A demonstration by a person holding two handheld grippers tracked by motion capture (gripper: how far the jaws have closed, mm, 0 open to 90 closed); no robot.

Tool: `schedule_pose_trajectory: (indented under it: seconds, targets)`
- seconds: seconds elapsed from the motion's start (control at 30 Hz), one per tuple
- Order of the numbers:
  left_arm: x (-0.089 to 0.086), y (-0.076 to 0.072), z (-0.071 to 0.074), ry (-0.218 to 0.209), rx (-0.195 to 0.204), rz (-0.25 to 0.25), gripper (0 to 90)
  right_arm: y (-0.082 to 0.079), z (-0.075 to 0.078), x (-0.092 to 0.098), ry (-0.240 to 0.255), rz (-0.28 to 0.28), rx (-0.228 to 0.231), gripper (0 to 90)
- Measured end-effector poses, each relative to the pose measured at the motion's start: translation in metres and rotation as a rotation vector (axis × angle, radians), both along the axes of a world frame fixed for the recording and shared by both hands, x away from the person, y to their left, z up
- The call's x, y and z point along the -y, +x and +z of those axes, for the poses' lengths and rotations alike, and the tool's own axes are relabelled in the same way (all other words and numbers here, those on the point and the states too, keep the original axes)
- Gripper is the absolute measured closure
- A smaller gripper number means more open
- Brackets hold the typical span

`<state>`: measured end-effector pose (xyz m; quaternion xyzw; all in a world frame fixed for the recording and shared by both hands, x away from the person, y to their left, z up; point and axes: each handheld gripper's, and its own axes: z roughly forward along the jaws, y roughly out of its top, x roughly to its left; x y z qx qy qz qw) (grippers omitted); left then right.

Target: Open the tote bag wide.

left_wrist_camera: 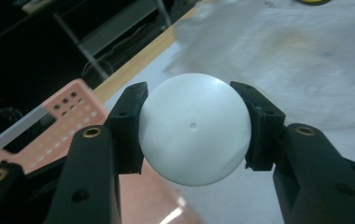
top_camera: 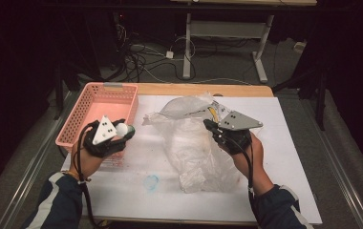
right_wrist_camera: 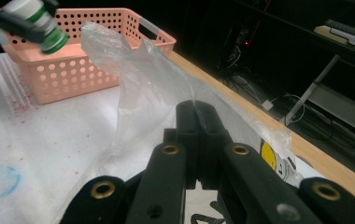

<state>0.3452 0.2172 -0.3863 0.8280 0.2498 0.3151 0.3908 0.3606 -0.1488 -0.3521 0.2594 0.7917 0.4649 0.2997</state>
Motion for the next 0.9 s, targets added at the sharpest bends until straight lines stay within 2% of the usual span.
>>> schedule_pose_trajectory:
  seconds: [0.07,0.13,0.23,0.3,0.37,0.43,0.57,0.63,0.77,0.8,0.9]
  targets:
    - [0.012,-0.012,-0.002,0.007,0.010,-0.045,48.7,0.000,0.000,0.000,0.001,0.000,-0.001,90.0]
    - [0.024,-0.018,-0.005,0.016,0.000,-0.092,48.8,0.000,0.000,0.000,0.002,-0.001,-0.001,90.0]
    - [0.040,-0.022,-0.009,0.032,-0.009,-0.146,48.8,-0.002,0.000,-0.001,0.001,0.004,-0.001,90.0]
    - [0.053,-0.022,-0.014,0.057,0.005,-0.163,48.7,-0.003,0.000,-0.003,-0.001,0.006,0.000,90.0]
    - [0.066,-0.019,-0.019,0.068,0.003,-0.179,48.7,-0.003,0.000,-0.005,-0.003,0.011,-0.001,90.0]
    - [0.077,-0.014,-0.022,0.064,-0.015,-0.199,48.7,-0.003,-0.001,-0.006,-0.003,0.017,-0.004,90.0]
    - [0.101,-0.005,-0.030,0.074,-0.017,-0.222,48.7,-0.003,-0.003,-0.008,-0.002,0.026,-0.014,90.0]
    - [0.114,0.004,-0.035,0.067,-0.038,-0.240,48.7,-0.003,-0.004,-0.010,-0.005,0.028,-0.015,90.0]
    - [0.135,0.018,-0.044,0.057,-0.064,-0.255,48.7,-0.004,-0.005,-0.011,-0.010,0.033,-0.018,90.0]
    - [0.143,0.021,-0.048,0.055,-0.058,-0.245,48.7,-0.004,-0.006,-0.012,-0.010,0.032,-0.018,90.0]
    - [0.157,0.032,-0.057,0.038,-0.086,-0.246,48.6,-0.002,-0.008,-0.012,-0.009,0.029,-0.029,90.0]
